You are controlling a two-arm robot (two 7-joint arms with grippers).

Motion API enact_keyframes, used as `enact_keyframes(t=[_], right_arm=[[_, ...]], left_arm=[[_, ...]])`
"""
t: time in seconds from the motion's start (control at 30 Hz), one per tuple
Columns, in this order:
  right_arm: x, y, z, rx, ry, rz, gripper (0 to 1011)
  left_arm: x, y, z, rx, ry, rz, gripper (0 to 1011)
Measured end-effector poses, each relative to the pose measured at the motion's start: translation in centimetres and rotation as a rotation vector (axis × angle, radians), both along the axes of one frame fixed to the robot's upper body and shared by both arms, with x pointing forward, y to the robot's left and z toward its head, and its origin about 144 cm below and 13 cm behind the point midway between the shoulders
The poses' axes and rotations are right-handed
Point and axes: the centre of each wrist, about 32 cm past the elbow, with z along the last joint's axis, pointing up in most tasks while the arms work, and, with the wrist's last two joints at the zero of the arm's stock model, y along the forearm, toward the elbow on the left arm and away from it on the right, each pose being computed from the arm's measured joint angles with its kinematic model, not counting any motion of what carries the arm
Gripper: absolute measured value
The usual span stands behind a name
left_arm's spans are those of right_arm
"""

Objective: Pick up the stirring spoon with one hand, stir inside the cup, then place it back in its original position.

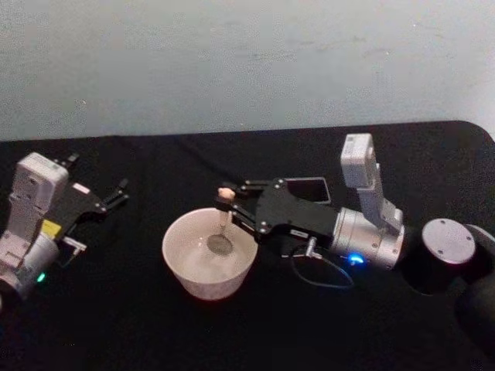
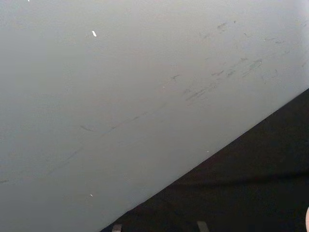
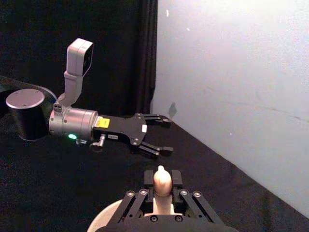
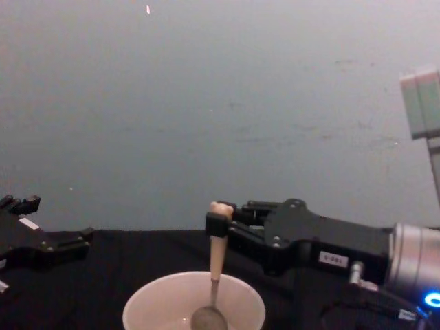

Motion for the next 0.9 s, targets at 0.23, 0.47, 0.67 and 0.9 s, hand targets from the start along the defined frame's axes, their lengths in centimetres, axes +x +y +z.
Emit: enact_keyframes(t=[0.23, 0.47, 0.67, 0.9], right_arm=[[-1.1, -1.3, 0.3, 0.004, 0.009, -0.008, 205], [-2.5, -1.7, 0.4, 0.014, 0.025, 0.028, 205], [-3.1, -1.1, 0.4, 0.017, 0.037, 0.082, 205], [-2.9, 0.3, 0.3, 0.023, 0.039, 0.101, 205]], left_arm=[[0.0, 0.0, 0.0, 0.000, 0.000, 0.000, 1001], [0.0, 0.0, 0.0, 0.000, 0.000, 0.000, 1002], [0.0, 0.0, 0.0, 0.000, 0.000, 0.000, 1001], [0.0, 0.0, 0.0, 0.000, 0.000, 0.000, 1001]])
